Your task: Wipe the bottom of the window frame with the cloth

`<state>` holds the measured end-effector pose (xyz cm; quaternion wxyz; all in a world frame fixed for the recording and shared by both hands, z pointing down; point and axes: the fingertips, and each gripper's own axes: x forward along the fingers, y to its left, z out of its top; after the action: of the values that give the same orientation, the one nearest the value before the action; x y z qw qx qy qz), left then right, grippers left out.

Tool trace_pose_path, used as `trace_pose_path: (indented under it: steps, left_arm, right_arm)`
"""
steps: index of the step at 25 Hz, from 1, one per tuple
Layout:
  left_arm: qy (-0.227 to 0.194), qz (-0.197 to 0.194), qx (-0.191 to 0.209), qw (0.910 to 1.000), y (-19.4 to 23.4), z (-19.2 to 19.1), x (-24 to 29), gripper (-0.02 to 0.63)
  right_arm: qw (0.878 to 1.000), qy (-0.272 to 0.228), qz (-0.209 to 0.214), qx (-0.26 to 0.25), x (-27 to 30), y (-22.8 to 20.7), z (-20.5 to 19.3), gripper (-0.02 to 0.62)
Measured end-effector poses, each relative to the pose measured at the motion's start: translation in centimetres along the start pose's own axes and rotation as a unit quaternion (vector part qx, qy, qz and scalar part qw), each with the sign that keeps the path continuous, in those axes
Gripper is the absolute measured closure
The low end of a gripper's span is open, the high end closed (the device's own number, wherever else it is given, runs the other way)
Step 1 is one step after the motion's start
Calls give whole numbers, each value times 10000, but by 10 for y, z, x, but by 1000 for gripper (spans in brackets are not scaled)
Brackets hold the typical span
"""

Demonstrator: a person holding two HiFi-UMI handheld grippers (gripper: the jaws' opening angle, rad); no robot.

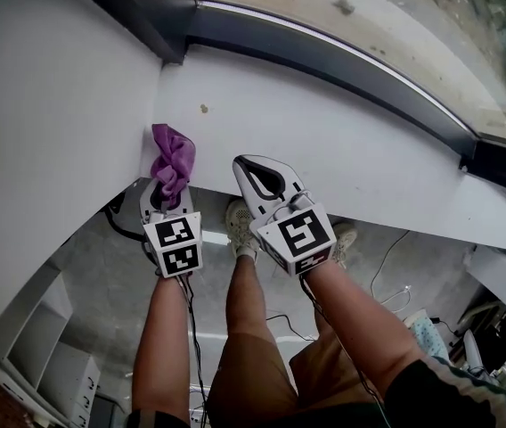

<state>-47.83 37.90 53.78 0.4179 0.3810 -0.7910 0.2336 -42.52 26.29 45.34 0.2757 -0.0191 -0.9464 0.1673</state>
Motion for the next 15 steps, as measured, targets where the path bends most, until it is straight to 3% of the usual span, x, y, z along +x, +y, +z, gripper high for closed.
trace_pose_path:
  steps: [8,15]
  left_arm:
    - [62,-120,358,9993,-19,-11,-6,499]
    - [133,-424,900,9949,-68,-11,-5,499]
  right_arm:
    - [9998,-29,-118,176,-14,-11,-8,581]
    - [9983,-190,-405,385,-41,-43,-16,581]
